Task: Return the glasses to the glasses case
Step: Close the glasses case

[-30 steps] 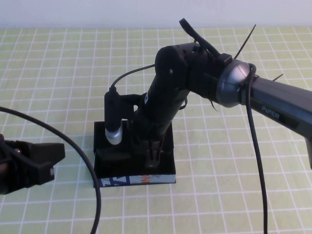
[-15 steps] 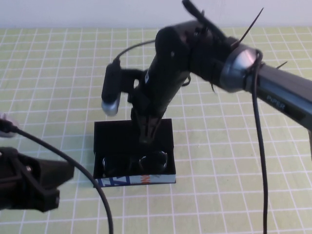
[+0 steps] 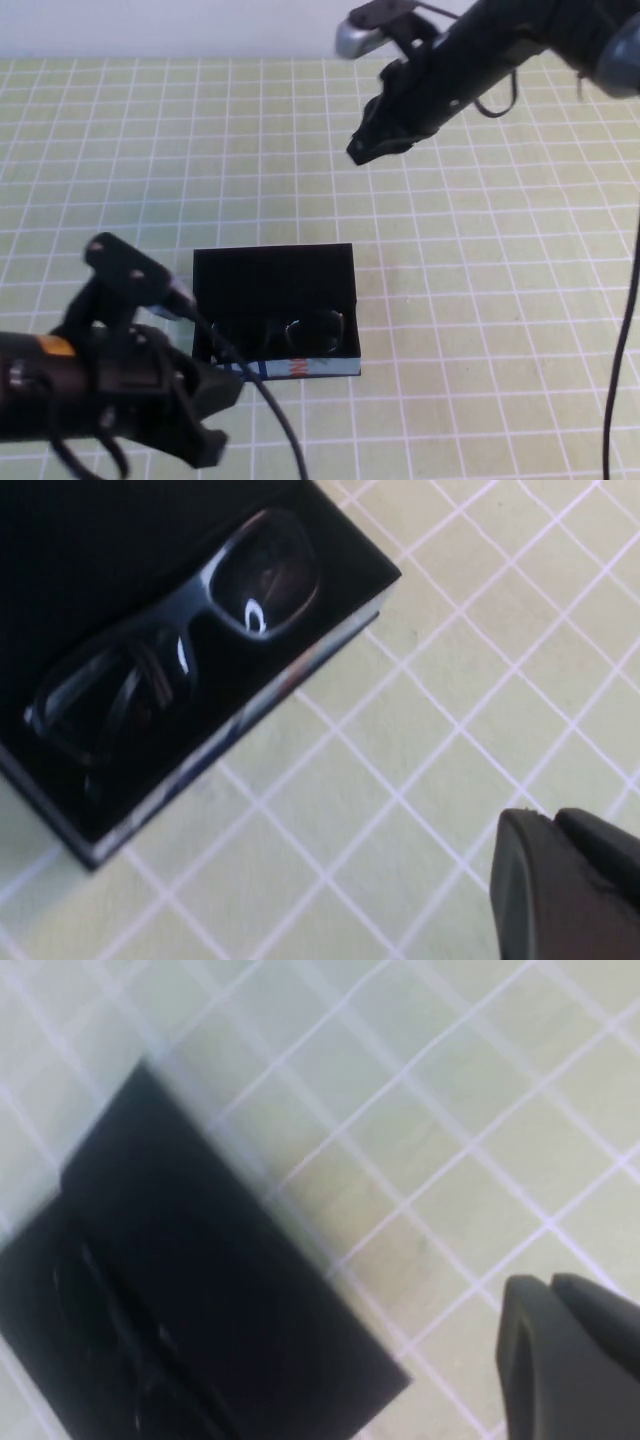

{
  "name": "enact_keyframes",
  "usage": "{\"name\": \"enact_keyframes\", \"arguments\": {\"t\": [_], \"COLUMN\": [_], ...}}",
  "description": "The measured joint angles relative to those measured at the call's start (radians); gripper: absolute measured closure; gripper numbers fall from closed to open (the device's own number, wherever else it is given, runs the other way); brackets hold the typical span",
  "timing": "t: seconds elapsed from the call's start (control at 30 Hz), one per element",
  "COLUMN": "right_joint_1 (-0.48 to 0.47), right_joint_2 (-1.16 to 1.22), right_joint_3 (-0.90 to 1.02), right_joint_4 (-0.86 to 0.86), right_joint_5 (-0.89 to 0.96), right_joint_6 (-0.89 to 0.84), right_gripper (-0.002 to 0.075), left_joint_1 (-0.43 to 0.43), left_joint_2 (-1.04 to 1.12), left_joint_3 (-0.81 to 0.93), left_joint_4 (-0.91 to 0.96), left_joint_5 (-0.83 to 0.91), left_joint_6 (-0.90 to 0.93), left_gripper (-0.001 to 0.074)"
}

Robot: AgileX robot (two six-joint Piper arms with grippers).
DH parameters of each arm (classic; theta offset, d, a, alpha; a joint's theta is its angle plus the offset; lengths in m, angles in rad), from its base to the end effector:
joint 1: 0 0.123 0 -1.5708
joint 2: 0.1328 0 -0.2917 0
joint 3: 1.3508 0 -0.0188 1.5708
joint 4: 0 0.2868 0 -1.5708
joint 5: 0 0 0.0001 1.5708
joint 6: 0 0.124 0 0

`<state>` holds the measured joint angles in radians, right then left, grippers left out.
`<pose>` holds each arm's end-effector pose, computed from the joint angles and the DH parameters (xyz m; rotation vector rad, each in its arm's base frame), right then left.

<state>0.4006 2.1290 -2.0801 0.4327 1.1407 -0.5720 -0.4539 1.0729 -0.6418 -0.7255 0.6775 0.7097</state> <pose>0.4671 0.2492 0.2772 -1.1118 2.3474 0.5200 0.1962 -0.1532 0.2291 0.8613 2.3092 -0.6792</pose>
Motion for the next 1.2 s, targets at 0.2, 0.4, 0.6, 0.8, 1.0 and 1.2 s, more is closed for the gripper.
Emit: {"name": "enact_keyframes", "arguments": {"t": [0.2, 0.4, 0.6, 0.8, 1.0, 1.2], "right_joint_1": [-0.107, -0.104, -0.101, -0.091, -0.065, -0.007], "right_joint_2": [0.023, 0.108, 0.187, 0.240, 0.261, 0.263], "right_joint_3": [0.045, 0.051, 0.051, 0.051, 0.051, 0.051], "right_joint_4": [0.131, 0.188, 0.286, 0.315, 0.315, 0.325], "right_joint_5": [-0.042, -0.047, -0.062, -0.057, 0.007, 0.055], "right_joint_6": [0.000, -0.037, -0.058, -0.060, -0.084, -0.088], "right_gripper": [0.0741, 0.0741, 0.0741, 0.0741, 0.0741, 0.0741], "left_joint_1": [-0.216, -0.259, -0.261, -0.261, -0.261, -0.261], "left_joint_2": [0.148, 0.326, 0.421, 0.466, 0.468, 0.468], "left_joint_3": [0.014, 0.046, 0.055, 0.055, 0.055, 0.055], "left_joint_4": [0.063, -0.016, -0.040, -0.046, -0.048, -0.048], "left_joint_5": [-0.270, -0.449, -0.563, -0.625, -0.635, -0.639], "left_joint_6": [-0.075, -0.083, -0.063, -0.049, -0.049, -0.049], "left_gripper": [0.0736, 0.0736, 0.0736, 0.0736, 0.0736, 0.0736]}}
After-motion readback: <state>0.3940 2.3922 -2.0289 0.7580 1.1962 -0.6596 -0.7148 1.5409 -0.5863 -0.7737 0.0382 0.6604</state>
